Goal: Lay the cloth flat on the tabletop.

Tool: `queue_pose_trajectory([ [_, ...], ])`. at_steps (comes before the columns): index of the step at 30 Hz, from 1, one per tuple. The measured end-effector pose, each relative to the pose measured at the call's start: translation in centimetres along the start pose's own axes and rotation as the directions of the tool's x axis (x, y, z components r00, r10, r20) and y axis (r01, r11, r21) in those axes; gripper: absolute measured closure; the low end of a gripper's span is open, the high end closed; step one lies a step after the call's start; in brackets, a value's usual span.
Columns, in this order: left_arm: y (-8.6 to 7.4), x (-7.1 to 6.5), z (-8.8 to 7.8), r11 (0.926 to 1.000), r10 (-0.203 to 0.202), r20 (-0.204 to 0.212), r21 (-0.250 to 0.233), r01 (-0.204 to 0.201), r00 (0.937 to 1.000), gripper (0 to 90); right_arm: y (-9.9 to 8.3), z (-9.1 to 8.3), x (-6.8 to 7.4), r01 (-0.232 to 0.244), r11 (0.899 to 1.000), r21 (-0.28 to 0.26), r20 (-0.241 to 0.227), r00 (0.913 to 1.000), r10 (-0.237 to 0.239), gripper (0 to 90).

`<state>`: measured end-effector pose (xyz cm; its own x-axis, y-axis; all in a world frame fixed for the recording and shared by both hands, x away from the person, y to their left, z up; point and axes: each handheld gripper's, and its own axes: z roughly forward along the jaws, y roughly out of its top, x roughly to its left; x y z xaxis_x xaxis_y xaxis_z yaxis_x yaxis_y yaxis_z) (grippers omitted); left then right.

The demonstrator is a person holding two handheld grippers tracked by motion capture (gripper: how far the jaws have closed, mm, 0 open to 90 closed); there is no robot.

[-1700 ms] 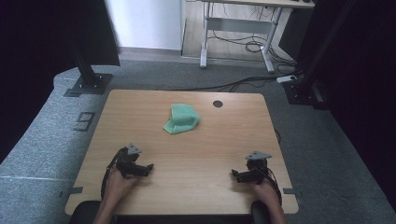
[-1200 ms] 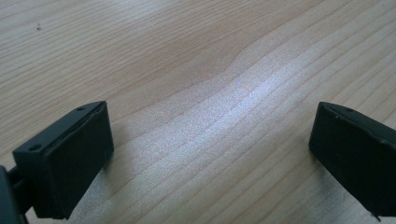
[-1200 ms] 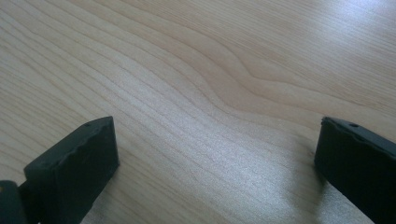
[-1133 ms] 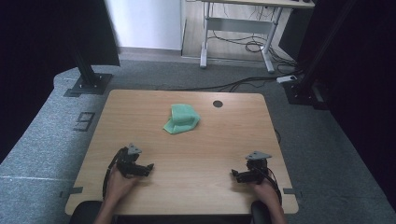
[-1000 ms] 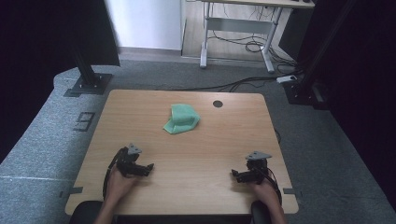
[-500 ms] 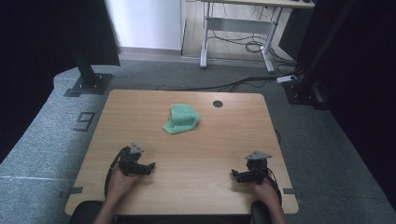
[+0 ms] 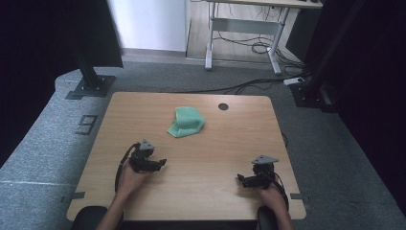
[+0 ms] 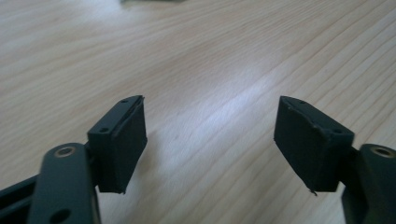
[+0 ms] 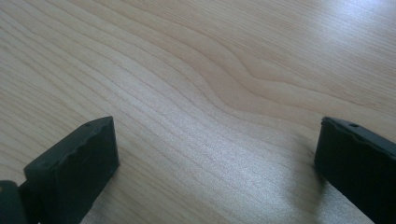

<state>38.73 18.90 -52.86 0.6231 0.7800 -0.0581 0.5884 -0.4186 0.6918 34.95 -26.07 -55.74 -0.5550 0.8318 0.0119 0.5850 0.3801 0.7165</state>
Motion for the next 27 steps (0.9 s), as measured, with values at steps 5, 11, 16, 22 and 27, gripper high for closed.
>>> queue_pose_trajectory([
  [5, 1.5, 0.2, 0.6, 0.9999, -0.002, 0.028, -0.014, 0.003, 0.9996, 30.6, 0.0, 0.0, 0.0, 0.0, 1.0, 0.0, 0.0, 1.0, 0.0, 0.0],
  [11, 3.3, 0.6, 1.3, 0.9996, -0.001, 0.049, -0.027, 0.002, 0.9988, 37.1, 0.0, 0.0, 0.0, 0.0, 1.0, 0.0, 0.0, 1.0, 0.0, 0.0],
  [16, 5.0, 0.9, 1.9, 0.9993, -0.001, 0.061, -0.036, 0.003, 0.9981, 40.1, 0.0, 0.0, 0.0, 0.0, 1.0, 0.0, 0.0, 1.0, 0.0, 0.0],
  [22, 6.6, 1.1, 2.9, 0.9992, -0.005, 0.075, -0.04, 0.008, 0.9971, 43.8, 0.0, 0.0, 0.0, 0.0, 1.0, 0.0, 0.0, 1.0, 0.0, 0.0],
  [27, 7.5, 1.4, 3.6, 0.9989, -0.011, 0.087, -0.044, 0.014, 0.9961, 49.4, 0.0, 0.0, 0.0, 0.0, 1.0, 0.0, 0.0, 1.0, 0.0, 0.0],
])
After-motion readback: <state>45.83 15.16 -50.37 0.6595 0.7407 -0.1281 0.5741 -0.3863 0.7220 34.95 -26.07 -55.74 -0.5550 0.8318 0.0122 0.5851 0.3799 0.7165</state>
